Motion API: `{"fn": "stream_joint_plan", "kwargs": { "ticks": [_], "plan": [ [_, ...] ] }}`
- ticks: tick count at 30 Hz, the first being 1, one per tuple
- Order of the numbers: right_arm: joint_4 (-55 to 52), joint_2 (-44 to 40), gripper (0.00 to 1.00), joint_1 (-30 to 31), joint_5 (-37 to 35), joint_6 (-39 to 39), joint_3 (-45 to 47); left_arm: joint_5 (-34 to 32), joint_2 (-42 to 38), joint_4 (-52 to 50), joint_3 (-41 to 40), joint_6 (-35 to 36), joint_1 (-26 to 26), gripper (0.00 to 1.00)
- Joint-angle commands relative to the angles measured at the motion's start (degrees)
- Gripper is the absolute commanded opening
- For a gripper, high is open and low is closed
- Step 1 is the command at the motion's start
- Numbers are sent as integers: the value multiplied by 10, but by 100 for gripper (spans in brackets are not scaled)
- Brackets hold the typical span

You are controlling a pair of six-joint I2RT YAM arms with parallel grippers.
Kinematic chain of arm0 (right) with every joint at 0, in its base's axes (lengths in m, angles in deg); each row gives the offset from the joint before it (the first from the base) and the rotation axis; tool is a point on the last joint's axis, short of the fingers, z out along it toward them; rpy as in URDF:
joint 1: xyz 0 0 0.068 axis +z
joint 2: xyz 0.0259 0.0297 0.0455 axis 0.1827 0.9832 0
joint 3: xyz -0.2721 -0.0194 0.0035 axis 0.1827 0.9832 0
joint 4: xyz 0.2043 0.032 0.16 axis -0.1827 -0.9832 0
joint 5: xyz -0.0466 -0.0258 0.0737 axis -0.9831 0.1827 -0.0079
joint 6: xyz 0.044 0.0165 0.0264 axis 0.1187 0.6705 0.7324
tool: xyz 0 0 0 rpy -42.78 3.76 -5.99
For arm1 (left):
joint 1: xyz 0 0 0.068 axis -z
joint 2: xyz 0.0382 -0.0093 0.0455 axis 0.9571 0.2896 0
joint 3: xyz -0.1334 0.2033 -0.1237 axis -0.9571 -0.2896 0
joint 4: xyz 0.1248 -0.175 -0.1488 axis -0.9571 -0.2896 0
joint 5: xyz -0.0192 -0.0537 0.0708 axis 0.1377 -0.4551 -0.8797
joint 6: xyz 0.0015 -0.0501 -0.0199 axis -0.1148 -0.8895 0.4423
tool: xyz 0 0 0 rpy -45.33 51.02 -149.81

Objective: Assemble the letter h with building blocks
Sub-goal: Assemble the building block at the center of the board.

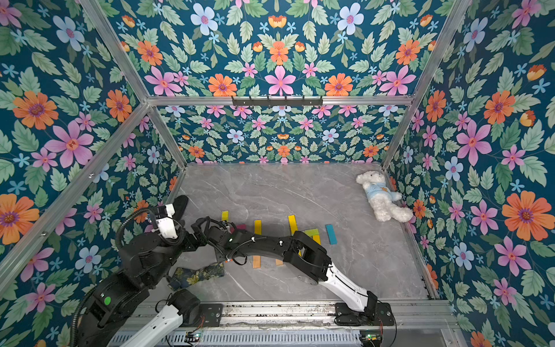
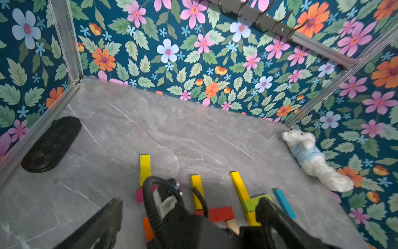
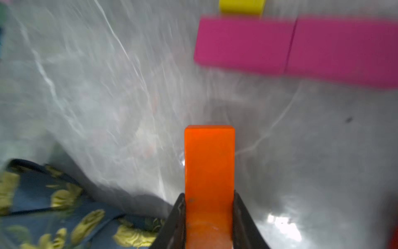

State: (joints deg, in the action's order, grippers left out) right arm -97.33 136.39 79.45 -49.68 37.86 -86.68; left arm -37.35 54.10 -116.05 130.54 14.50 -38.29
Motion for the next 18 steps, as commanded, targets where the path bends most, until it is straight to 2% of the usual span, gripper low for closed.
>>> {"fn": "stream_joint_plan", "kwargs": {
  "ticks": [1, 5, 18],
  "plan": [
    [-25, 11, 1, -2, -21, 43, -8, 11, -8, 15, 7, -6, 0, 99],
    [-12, 14, 1, -2, -8, 63, 3, 3, -9, 13, 19, -4, 0, 99],
    [-114, 85, 3, 0, -17, 99, -124, -10, -22, 16, 53, 5, 1, 99]
  ]
}}
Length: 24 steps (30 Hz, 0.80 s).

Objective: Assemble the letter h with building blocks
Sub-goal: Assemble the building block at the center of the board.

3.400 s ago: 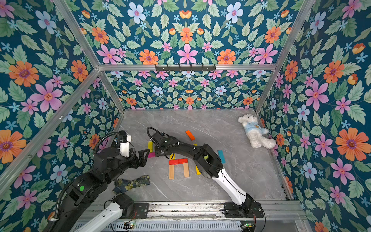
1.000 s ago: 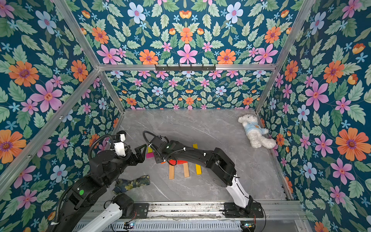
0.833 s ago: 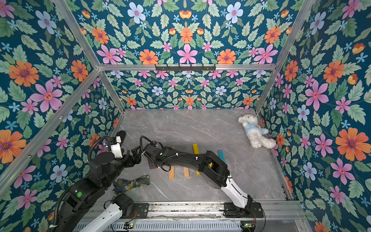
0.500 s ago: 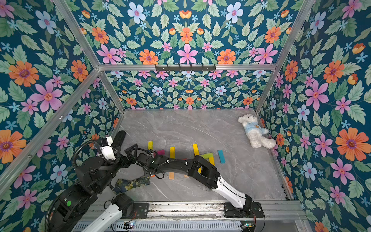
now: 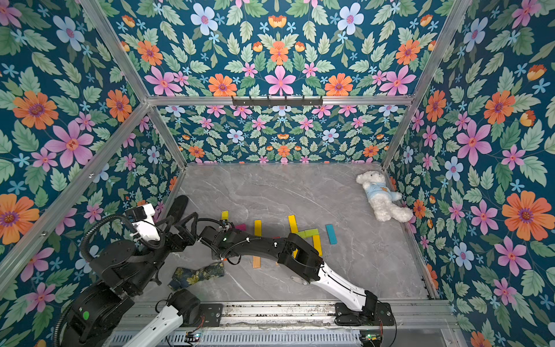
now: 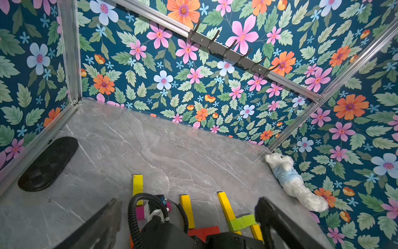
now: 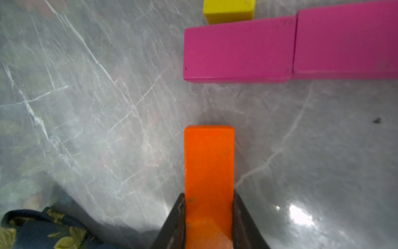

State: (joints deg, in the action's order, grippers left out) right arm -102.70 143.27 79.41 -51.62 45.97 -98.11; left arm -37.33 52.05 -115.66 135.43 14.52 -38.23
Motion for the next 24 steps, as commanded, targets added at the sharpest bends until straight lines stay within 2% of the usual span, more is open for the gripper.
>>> {"fn": "stream_joint_plan", "kwargs": {
  "ticks": [1, 9, 17, 24],
  "plan": [
    [-63, 20, 4, 1, 4, 18, -17, -10, 0, 11, 6, 6, 0, 99],
    [-101, 59, 5, 0, 6, 18, -83, -12, -5, 4, 8, 11, 0, 99],
    [-101, 64, 7, -4, 3, 25, -84, -7, -6, 3, 9, 13, 0, 99],
    [-101, 70, 21, -9, 10, 35, -83, -7, -7, 2, 9, 14, 0, 99]
  ]
}}
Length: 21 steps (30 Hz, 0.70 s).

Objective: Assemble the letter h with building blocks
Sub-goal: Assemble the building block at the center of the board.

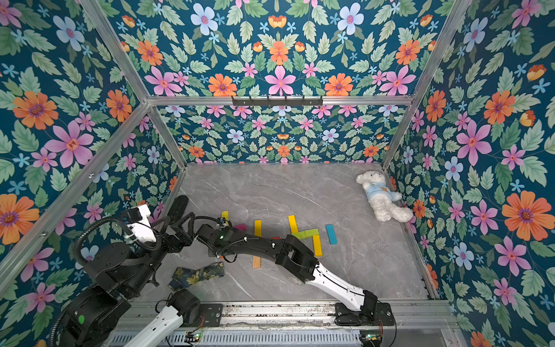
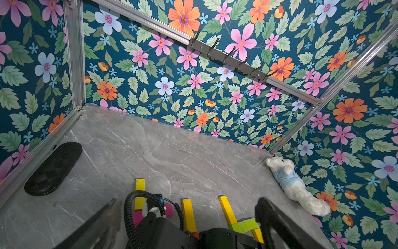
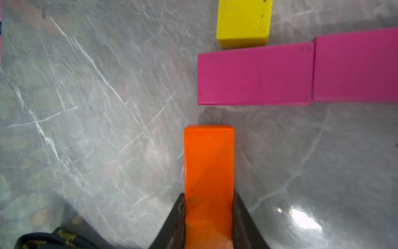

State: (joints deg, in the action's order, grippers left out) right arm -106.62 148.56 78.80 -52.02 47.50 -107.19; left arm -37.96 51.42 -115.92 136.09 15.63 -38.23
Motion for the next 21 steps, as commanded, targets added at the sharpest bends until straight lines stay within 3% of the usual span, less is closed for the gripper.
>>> {"fn": "stream_joint_plan", "kwargs": {
  "ticks": [1, 6, 9, 21],
  "plan": [
    [-61, 18, 22, -4, 15, 22, 8, -1, 0, 4, 3, 3, 0, 99],
    [-63, 21, 22, -8, 19, 31, 9, -2, -3, 3, 3, 6, 0, 99],
    [-61, 22, 29, -10, 19, 31, 9, -4, -2, 3, 3, 7, 0, 99],
    [-59, 25, 37, -13, 22, 39, 11, -7, -2, 3, 4, 12, 0, 99]
  ]
}}
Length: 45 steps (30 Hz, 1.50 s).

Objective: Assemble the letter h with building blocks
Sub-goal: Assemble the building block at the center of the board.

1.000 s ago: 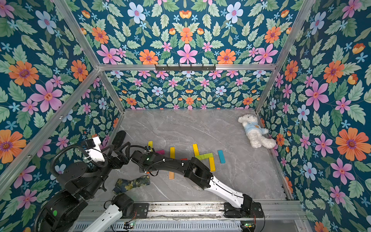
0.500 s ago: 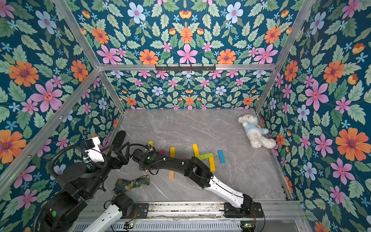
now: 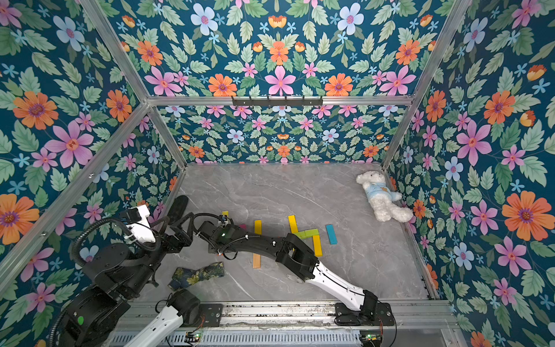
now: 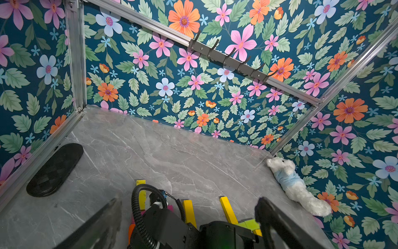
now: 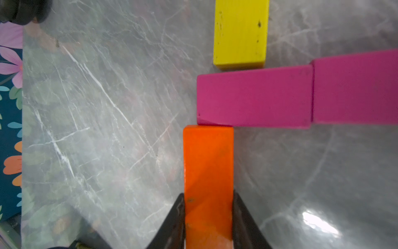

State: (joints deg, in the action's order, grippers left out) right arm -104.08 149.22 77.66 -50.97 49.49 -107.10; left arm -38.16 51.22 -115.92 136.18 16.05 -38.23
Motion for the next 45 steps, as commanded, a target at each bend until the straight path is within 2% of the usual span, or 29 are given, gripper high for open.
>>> {"fn": "stream_joint_plan", "kwargs": {
  "ticks": [1, 9, 31, 39, 45],
  "plan": [
    [-84, 18, 38, -2, 12, 20, 10, -6, -1, 2, 4, 8, 0, 99],
    [-85, 21, 45, -4, 11, 21, 7, -9, -3, -1, 10, 12, 0, 99],
    [-87, 13, 45, -10, 7, 25, 23, -14, 0, -2, 14, 15, 0, 99],
    [-56, -22, 45, -11, -2, 30, 85, -10, 0, -2, 11, 14, 0, 99],
    [-45, -21, 45, -13, 3, 27, 89, -11, -1, -3, 10, 14, 0, 99]
  ]
}}
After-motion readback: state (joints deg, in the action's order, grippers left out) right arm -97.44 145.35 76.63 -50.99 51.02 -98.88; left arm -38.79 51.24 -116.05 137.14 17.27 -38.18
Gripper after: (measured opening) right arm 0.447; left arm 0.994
